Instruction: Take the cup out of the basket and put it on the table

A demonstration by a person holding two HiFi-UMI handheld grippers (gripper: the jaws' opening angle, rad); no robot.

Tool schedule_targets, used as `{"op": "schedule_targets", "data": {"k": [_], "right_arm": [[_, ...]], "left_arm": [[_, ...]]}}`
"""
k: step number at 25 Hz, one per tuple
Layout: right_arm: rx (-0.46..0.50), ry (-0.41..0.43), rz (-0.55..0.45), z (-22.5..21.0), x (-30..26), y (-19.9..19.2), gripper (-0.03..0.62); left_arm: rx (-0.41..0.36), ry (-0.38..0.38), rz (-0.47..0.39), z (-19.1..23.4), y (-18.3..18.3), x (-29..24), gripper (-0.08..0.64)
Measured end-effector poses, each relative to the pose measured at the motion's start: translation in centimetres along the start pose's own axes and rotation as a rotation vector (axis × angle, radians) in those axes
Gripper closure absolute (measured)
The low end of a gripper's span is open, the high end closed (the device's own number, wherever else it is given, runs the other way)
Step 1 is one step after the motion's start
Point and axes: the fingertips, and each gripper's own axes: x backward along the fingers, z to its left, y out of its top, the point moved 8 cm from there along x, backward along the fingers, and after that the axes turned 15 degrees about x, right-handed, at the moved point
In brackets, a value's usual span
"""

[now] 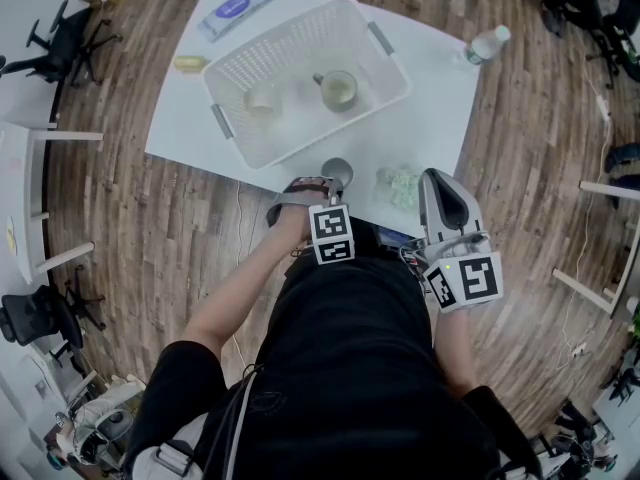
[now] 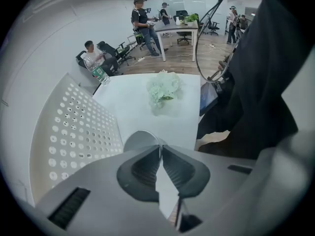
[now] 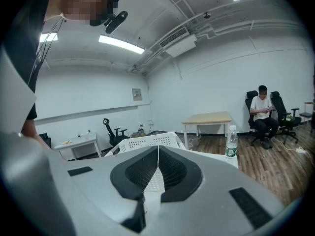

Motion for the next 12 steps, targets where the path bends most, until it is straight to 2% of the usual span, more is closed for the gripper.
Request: {"op": "schedule_targets", "data": {"k": [4, 8, 12], "right_arm": [[-0.001, 0.0, -0.004, -0.17, -0.01, 0.07, 0.568], [0.0, 0.002, -0.006, -0.15, -0.18, 0.07, 0.568], [0.0, 0.004, -0.008, -0.23, -0.15, -0.07, 0.568]], "left_arm": [[-0.002, -0.005, 0.013, -0.16, -0.1, -0.12, 0.491], [0.009, -0.007, 0.011, -0.07, -0.44, 0.08, 0.491], [0.028, -0.063, -0.029, -0.07, -0.51, 0.69, 0.491]]}}
